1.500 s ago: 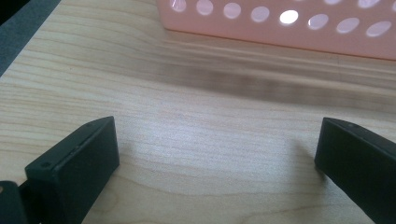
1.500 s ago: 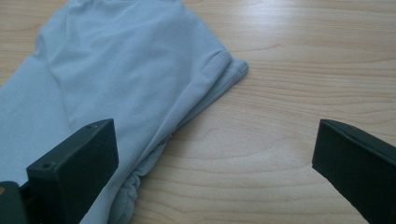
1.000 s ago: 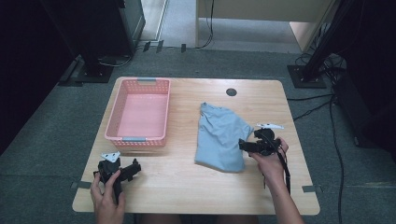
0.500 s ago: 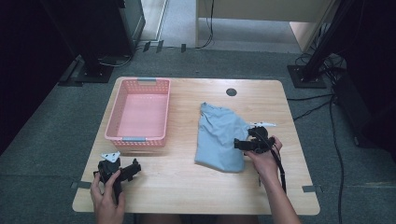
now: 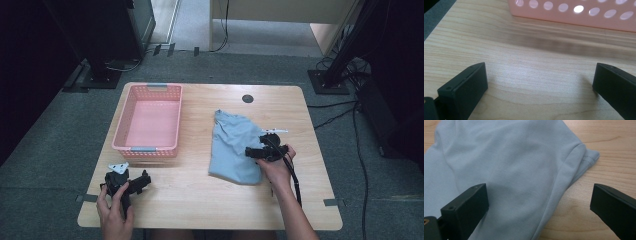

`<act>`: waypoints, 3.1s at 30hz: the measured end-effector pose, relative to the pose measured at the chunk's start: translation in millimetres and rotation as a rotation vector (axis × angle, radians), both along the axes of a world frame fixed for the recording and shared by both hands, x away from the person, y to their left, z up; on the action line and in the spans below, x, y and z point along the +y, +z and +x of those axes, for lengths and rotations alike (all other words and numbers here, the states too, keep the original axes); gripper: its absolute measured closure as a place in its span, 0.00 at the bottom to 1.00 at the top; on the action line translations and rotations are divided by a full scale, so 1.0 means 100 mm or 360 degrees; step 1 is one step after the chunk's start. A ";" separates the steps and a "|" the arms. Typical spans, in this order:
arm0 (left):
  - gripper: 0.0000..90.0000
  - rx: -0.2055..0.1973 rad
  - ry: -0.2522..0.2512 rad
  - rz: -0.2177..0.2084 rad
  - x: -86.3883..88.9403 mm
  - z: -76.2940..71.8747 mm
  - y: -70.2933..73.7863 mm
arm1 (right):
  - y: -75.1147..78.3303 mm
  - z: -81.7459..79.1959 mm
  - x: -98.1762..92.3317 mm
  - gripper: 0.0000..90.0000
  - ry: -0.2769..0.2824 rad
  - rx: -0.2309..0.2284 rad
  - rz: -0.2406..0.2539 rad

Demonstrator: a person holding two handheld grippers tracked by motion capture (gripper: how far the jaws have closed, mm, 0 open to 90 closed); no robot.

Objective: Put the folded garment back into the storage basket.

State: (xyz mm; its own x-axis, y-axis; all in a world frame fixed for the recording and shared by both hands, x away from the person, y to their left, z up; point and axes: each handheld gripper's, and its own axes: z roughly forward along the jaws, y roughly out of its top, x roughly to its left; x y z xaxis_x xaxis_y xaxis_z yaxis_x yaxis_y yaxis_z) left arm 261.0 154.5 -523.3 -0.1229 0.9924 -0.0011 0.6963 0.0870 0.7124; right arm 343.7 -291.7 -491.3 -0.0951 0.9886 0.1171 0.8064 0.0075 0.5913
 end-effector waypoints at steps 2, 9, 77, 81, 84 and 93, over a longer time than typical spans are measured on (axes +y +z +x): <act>0.00 0.0001 -0.0001 0.0001 0.00 0.00 0.00 | 0.00 0.01 0.00 0.02 -0.0001 0.0005 0.0002; 0.00 0.0001 -0.0001 0.0001 0.00 0.00 0.00 | 0.02 0.05 0.05 0.02 0.0010 0.0012 0.0054; 0.00 0.0000 -0.0009 0.0001 0.00 0.01 0.00 | 0.10 -0.13 0.44 0.80 0.0299 -0.0548 0.0240; 0.00 0.0000 -0.0009 0.0001 0.00 0.01 0.00 | 0.24 -0.11 0.46 0.80 0.0321 -0.0574 0.0262; 0.00 0.0000 -0.0009 0.0001 0.00 0.01 0.00 | 0.37 -0.09 0.50 0.80 0.0344 -0.0592 0.0278; 0.00 0.0000 -0.0009 0.0001 0.00 0.01 0.00 | 0.69 0.00 0.66 0.80 0.0376 -0.0627 0.0305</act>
State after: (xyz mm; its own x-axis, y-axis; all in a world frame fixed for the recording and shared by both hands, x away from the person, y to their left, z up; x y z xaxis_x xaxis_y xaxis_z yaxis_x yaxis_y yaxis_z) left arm 261.6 154.4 -523.3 -0.1175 0.9931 -0.0003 0.6966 0.0826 0.7127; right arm 343.6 -226.0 -422.7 -0.3873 0.8989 0.2050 0.5111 0.0243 0.8592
